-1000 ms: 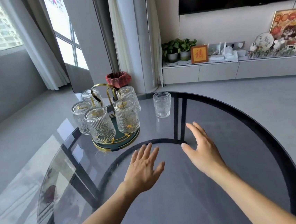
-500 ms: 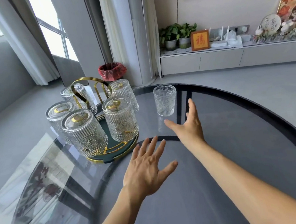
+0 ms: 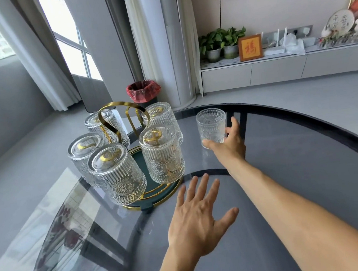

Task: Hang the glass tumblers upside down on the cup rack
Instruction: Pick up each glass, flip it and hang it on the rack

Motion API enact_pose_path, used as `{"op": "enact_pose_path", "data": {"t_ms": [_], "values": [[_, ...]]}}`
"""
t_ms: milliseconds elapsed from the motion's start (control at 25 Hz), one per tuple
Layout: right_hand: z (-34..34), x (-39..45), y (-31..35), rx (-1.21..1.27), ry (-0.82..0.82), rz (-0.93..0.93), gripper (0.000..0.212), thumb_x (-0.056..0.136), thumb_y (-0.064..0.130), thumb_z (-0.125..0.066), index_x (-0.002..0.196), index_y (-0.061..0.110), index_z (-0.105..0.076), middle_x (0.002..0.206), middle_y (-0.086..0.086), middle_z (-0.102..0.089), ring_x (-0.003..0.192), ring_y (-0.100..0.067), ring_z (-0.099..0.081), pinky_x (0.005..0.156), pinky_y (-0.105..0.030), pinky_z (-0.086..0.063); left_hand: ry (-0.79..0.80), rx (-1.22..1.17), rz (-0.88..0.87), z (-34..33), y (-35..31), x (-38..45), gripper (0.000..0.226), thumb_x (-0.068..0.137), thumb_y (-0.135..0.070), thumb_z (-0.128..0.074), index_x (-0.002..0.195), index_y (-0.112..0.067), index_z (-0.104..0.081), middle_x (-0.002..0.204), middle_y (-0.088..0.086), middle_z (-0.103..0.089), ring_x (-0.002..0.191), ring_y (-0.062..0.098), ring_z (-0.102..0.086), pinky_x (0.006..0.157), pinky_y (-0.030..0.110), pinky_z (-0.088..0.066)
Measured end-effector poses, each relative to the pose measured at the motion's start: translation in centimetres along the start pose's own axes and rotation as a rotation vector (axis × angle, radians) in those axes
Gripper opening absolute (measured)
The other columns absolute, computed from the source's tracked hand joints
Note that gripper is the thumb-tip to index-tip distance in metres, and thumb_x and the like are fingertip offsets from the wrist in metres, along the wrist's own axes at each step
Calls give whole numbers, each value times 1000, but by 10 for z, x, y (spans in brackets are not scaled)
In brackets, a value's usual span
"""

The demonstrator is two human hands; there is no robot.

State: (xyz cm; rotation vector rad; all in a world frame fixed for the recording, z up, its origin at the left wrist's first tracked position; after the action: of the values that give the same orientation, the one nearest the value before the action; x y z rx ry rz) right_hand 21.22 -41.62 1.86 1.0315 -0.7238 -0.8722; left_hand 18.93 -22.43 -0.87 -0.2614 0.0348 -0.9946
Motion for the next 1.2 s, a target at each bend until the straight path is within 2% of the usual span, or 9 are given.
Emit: {"op": "enact_pose_path", "data": {"t_ms": [120, 320, 480, 680, 840, 960, 1080, 1120, 1200], "values": [[7, -14, -3, -1, 34, 24, 106, 67, 37, -82, 151, 27, -18, 116, 2, -53, 115, -24, -53, 97, -40, -43, 5, 13, -3, 4, -2, -1, 83, 85, -80, -14, 155, -36, -13, 166, -9, 0, 152, 11, 10, 123, 39, 7], [5, -10, 6, 28, 197, 25, 124, 64, 37, -87, 153, 30, -1, 160, -1, -24, 142, -22, -29, 104, -31, -27, 7, 25, -4, 8, -5, -3, 81, 87, -79, -15, 155, -35, -14, 166, -7, -3, 152, 13, 7, 123, 40, 3], [-2, 0, 17, 150, 189, 33, 117, 69, 33, -84, 153, 33, -3, 159, -4, -29, 140, -23, -34, 98, -28, -28, -5, 21, -2, 8, -5, -3, 82, 86, -80, -14, 155, -36, -15, 166, -8, -3, 152, 13, 6, 123, 40, 3], [8, -18, 16, 65, 159, 143, 94, 71, 31, -83, 147, 28, -28, 147, -5, -46, 130, -21, -45, 91, -21, -31, -21, 10, -7, 6, -2, -1, 83, 85, -81, -14, 154, -36, -18, 166, -8, -7, 152, 12, 4, 123, 41, 1], [39, -52, 13, 26, 206, 113, 93, 62, 35, -85, 139, 41, -33, 136, 2, -54, 124, -20, -49, 90, -25, -36, -50, -53, 12, 12, -3, -1, 92, 84, -80, -25, 157, -25, -11, 164, -5, -19, 152, 11, -7, 124, 36, -3], [60, -90, 16, 109, 337, 15, 84, 57, 35, -89, 128, 40, -44, 117, 11, -60, 113, -15, -55, 90, -31, -45, -99, -202, 58, 26, -8, -14, 100, 84, -76, -36, 157, -20, 1, 158, 2, -36, 145, 13, -29, 119, 27, -17], [76, -131, 26, 209, 465, -82, 84, 52, 38, -91, 125, 32, -51, 115, 12, -61, 105, -3, -56, 80, -22, -44, -171, -605, 98, 39, -19, -42, 86, 90, -61, -53, 156, -29, -9, 160, -2, -31, 140, -11, -25, 108, 4, -15], [79, -143, 35, 259, 510, -85, 83, 50, 37, -91, 124, 29, -53, 113, 12, -64, 103, 0, -57, 78, -20, -43, -200, -812, 102, 43, -23, -52, 80, 91, -54, -58, 155, -33, -14, 161, -5, -30, 137, -17, -24, 108, 3, -18], [81, -163, 58, 380, 624, -79, 76, 53, 28, -90, 123, 21, -59, 109, 4, -73, 101, -10, -67, 82, -24, -47, -255, -1186, 93, 54, -27, -72, 71, 90, -38, -68, 150, -36, -29, 153, -5, -46, 132, -4, -47, 110, 20, -38]]}}
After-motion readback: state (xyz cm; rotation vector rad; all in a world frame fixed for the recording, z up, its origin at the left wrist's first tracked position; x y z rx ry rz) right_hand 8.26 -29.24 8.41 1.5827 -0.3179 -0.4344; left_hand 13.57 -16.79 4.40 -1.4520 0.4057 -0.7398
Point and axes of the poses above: each hand's wrist, its own x-axis towards the middle knuckle, its own z-axis out of the back of the hand, y = z × x, the point moved 6 cm from there along x, towards the middle knuckle
